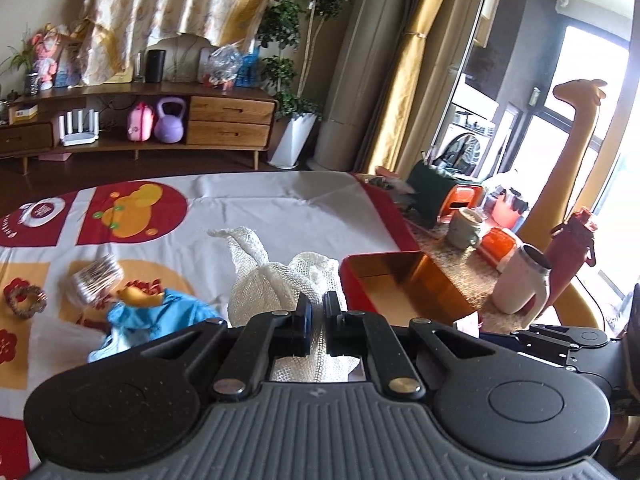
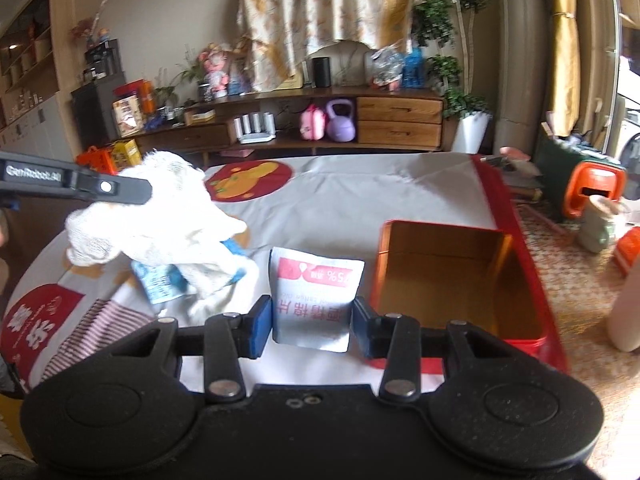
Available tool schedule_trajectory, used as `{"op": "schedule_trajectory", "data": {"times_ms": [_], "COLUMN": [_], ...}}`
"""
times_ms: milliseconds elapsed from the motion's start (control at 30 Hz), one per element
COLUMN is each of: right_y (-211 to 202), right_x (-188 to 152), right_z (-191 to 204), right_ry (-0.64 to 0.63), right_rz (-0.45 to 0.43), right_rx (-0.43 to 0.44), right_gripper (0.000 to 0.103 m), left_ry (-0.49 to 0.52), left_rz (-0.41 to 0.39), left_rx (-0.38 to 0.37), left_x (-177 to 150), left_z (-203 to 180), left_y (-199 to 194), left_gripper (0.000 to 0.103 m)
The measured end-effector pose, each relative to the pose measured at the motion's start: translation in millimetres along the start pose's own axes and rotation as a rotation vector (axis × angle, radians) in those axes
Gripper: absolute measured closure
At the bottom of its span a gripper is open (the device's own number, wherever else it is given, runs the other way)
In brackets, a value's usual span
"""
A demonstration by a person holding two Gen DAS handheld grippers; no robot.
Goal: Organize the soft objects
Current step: 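Carry mesh cloth and packet into the red tin and open both tools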
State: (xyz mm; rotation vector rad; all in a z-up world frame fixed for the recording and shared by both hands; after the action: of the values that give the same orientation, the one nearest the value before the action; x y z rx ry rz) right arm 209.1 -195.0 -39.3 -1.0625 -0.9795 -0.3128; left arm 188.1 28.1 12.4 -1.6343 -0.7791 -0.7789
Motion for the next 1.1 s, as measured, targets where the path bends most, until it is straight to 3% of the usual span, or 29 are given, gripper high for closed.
{"op": "schedule_trajectory", "data": {"times_ms": [600, 1100], "right_y": [20.9, 75.4], "right_x": [7.6, 5.5], "right_z": [-98.4, -143.1], "right_ry": [0.063, 0.052], "right_rz": [0.026, 0.158], "right_rx": [-0.125, -0.14], "right_gripper": [0.061, 0.061], "left_ry": [0.131, 0.161], "left_rz": [0.037, 0.195], "left_rx": [-0.13, -0.14], "left_x": [42.7, 26.6], "left_z": [-106.3, -137.6], "left_y": [102.9, 215.1], "left_gripper": [0.097, 0.097]}}
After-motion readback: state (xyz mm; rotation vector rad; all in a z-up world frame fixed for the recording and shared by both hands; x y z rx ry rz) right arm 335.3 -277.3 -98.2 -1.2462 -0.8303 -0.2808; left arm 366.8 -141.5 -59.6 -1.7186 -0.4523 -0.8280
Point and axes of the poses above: each gripper's, at about its wrist camera, not at the fingertips, and y roughly the way its jaws point, z to its left, x to its top, the point moved 3 cm from there along y, roughly the way its jaws point, and after that the axes turned 6 degrees about y, right-handed, at the moved point
